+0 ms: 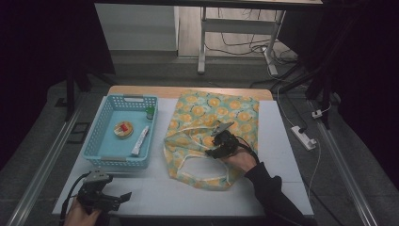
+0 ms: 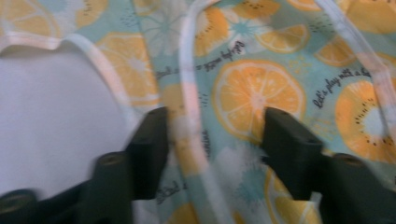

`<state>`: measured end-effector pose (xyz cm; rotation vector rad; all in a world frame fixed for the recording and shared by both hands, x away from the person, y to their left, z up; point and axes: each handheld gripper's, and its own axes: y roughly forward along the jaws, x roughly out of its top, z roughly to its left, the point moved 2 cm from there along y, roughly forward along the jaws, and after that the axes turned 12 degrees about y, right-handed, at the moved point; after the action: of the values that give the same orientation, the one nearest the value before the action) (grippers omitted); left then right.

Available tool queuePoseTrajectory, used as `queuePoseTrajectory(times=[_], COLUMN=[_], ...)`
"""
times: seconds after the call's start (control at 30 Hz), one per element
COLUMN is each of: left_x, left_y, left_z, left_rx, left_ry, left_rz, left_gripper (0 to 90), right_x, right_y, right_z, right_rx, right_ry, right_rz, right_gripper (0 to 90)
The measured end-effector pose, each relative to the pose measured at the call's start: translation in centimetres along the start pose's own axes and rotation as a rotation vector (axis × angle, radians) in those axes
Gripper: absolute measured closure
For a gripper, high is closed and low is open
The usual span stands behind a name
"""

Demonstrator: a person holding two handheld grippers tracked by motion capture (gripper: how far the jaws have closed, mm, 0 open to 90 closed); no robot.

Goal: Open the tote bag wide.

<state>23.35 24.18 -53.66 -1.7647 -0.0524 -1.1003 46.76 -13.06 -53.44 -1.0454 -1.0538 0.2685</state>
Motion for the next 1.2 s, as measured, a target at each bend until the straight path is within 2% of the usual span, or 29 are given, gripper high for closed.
queuePoseTrajectory(times=[0.07, 0.1, 0.13, 0.2, 0.27, 0.4, 0.57, 0.8, 1.2], left_x=[0.0, 0.0, 0.0, 0.0, 0.0, 0.0, 0.0, 0.0, 0.0], left_y=[0.0, 0.0, 0.0, 0.0, 0.0, 0.0, 0.0, 0.1, 0.1], left_z=[0.0, 0.0, 0.0, 0.0, 0.0, 0.0, 0.0, 0.0, 0.0], left_rx=[0.000, 0.000, 0.000, -0.001, -0.001, -0.002, -0.004, -0.003, 0.000], left_ry=[0.000, 0.001, 0.001, 0.001, 0.001, 0.002, 0.000, 0.000, 0.002], left_rz=[0.000, 0.001, 0.001, 0.001, 0.001, 0.002, 0.001, 0.003, 0.008], left_gripper=[0.0, 0.0, 0.0, 0.0, 0.0, 0.0, 0.0, 0.0, 0.0], right_x=[0.0, 0.0, 0.0, 0.0, 0.0, 0.1, 0.8, 1.3, 3.0], right_y=[-0.1, -0.2, -0.2, -0.3, -0.3, -0.4, -1.6, -2.7, -5.4], right_z=[0.1, 0.1, 0.1, 0.1, 0.1, 0.2, -0.1, -0.2, 1.2], right_rx=[0.005, 0.010, 0.010, 0.015, 0.020, 0.016, 0.035, 0.051, 0.088], right_ry=[-0.004, -0.004, -0.004, -0.004, -0.008, -0.006, 0.029, 0.040, 0.036], right_rz=[0.006, 0.010, 0.010, 0.012, 0.013, 0.017, -0.046, -0.085, -0.160], right_gripper=[65.0, 73.6, 73.6, 84.2, 89.7, 90.0, 90.0, 90.0, 90.0])
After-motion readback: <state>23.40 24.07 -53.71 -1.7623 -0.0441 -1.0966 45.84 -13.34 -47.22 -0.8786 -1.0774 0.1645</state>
